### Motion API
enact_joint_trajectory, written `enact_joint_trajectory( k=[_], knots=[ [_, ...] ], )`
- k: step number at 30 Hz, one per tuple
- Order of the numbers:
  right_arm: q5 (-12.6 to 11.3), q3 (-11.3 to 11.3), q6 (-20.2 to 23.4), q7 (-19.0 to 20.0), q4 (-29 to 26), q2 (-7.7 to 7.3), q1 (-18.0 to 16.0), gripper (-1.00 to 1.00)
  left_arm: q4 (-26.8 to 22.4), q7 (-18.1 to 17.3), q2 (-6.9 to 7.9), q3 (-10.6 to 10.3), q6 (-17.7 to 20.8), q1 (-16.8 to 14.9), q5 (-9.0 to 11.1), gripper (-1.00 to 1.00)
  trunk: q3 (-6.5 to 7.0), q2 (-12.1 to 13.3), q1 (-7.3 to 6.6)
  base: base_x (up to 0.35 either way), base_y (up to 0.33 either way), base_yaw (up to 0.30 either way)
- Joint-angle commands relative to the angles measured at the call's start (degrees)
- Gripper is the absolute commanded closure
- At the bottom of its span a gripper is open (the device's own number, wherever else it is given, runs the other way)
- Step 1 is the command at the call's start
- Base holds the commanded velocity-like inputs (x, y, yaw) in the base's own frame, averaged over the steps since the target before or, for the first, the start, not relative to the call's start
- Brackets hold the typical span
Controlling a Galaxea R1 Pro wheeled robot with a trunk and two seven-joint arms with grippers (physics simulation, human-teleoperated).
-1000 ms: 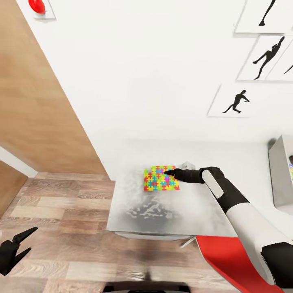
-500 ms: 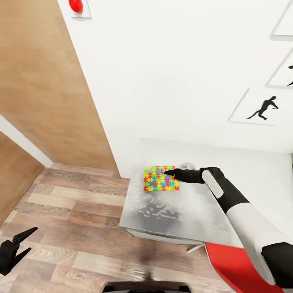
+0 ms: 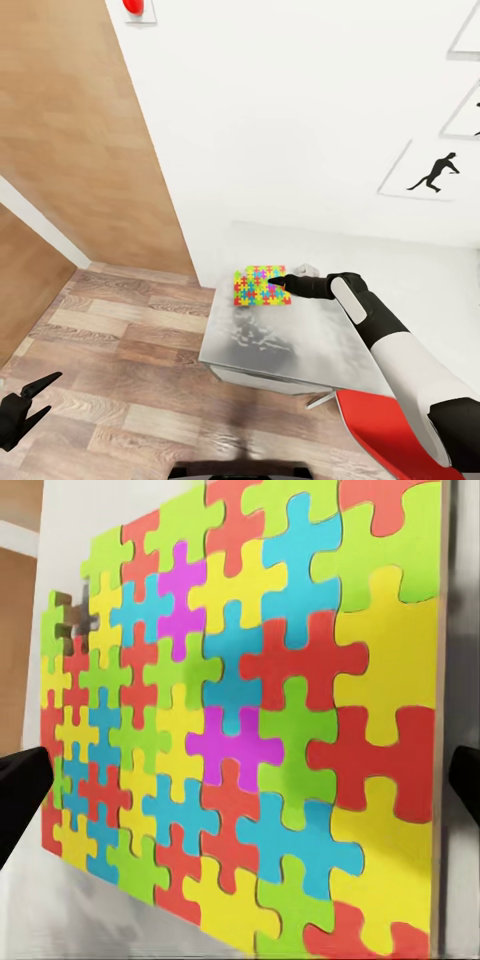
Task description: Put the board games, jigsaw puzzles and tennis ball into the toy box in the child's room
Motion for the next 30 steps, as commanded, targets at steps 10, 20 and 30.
enact_joint_trajectory(
  k=[10, 20, 30],
  knots=[
    [1.64, 0.2, -0.11, 0.09, 0.9, -0.03, -0.01, -1.0, -0.03, -0.58, -0.03, 0.12, 0.28, -0.05, -0.58, -1.0, -0.09, -0.07, 0.03, -0.035, 0.0, 0.013],
    [1.66, 0.2, -0.12, 0.02, 0.9, 0.01, -0.01, -1.0, 0.0, -0.58, -0.03, 0.1, 0.28, -0.05, -0.58, -1.0, -0.09, -0.07, 0.03, -0.006, 0.0, 0.18],
    [1.66, 0.2, -0.13, 0.01, 0.9, 0.02, -0.01, -1.0, 0.0, -0.58, -0.03, 0.1, 0.28, -0.05, -0.58, -1.0, -0.09, -0.07, 0.03, -0.001, 0.0, 0.267]
  ],
)
